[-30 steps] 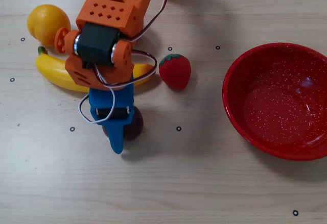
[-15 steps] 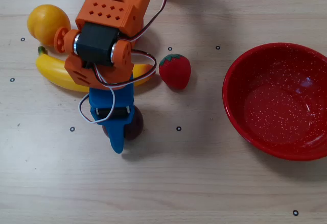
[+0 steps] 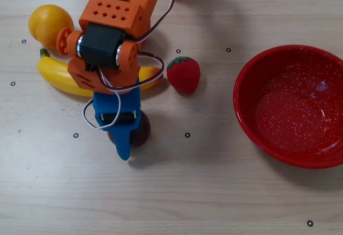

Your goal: Put plum in the red bowl.

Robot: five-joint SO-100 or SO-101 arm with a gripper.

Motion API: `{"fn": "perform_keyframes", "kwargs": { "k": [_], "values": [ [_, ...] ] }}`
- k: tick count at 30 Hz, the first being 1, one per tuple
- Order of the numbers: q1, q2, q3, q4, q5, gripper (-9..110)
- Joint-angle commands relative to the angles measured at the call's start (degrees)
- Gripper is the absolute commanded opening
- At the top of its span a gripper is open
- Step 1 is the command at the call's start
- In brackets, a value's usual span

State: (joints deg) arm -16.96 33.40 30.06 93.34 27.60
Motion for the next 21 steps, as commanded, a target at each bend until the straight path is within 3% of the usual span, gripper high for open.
{"fn": "perform_keyframes", "kwargs": {
  "k": [1,21],
  "values": [
    [1.4,4.1,-2.5,2.6,1.4,0],
    [2.5,32.4,1.6,11.2,-3.2,0]
  ]
}}
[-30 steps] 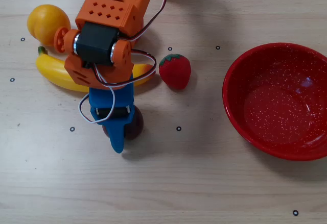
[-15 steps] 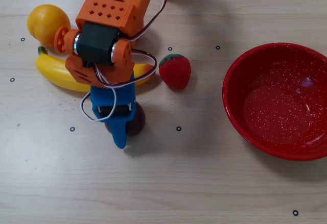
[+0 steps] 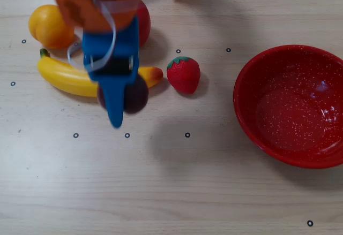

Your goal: Put plum in the red bowl.

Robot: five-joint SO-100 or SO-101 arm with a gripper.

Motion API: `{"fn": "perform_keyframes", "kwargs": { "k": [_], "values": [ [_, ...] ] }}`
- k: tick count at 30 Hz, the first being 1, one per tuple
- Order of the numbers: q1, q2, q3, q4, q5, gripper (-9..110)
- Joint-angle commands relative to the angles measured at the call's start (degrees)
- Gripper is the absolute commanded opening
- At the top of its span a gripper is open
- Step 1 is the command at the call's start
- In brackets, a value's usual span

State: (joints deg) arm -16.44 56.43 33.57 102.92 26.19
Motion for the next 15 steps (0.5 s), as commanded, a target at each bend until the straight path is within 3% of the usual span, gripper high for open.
{"fn": "perform_keyframes", "kwargs": {
  "k": [1,15],
  "values": [
    [2.2,11.3,-1.2,1.8,-1.8,0],
    [14.0,34.1,10.2,-0.9,-14.2,0]
  ]
}}
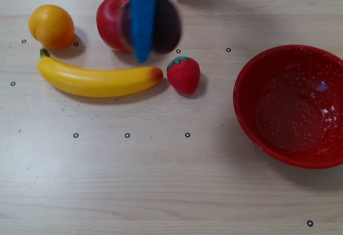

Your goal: Put plum in the red bowl.

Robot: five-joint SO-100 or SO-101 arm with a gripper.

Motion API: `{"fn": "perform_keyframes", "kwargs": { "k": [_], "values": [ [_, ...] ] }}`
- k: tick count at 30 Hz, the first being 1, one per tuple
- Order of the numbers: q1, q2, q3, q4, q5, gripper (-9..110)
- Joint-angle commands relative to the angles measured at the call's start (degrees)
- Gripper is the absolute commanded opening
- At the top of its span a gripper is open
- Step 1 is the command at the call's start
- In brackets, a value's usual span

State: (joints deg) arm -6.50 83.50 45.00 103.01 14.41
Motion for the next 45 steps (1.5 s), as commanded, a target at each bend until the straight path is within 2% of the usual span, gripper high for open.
{"fn": "perform_keyframes", "kwargs": {
  "k": [1,7,16,22,29,34,37,45],
  "values": [
    [5.9,8.3,0.5,-2.5,-3.3,0],
    [17.4,14.5,13.0,-18.2,-5.4,0],
    [30.6,16.9,33.0,-39.2,2.1,0],
    [34.1,13.1,38.7,-37.5,4.8,0],
    [34.5,7.3,37.4,-34.0,4.7,1],
    [34.2,3.7,36.2,-32.5,4.7,19],
    [33.9,1.5,34.8,-31.6,4.5,34],
    [33.8,-2.8,29.9,-31.5,3.8,40]
  ]
}}
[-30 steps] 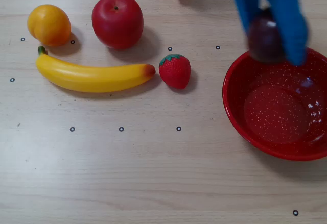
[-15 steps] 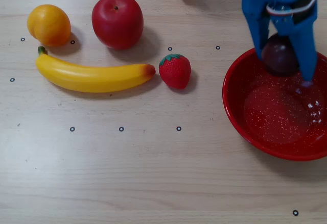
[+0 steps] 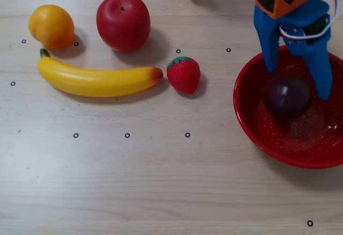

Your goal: Put plum in the red bowl.

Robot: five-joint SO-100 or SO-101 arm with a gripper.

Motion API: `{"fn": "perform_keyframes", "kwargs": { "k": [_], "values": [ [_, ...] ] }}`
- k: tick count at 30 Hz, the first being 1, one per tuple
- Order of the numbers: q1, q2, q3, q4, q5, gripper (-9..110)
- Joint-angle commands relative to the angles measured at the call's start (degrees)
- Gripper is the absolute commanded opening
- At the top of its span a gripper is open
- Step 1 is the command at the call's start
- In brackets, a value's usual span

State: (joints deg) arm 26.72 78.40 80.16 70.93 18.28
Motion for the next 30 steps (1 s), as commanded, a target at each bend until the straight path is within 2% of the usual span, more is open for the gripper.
{"fn": "perform_keyframes", "kwargs": {
  "k": [1,3,12,20,30],
  "values": [
    [0.5,2.0,-5.7,0.6,-0.2,40],
    [0.2,1.8,-7.0,0.4,-0.9,37],
    [-3.7,3.5,-15.2,4.0,-1.7,0],
    [-11.6,11.5,-13.9,2.3,-5.1,0],
    [-23.5,30.1,8.5,-13.0,-5.9,0]
  ]
}}
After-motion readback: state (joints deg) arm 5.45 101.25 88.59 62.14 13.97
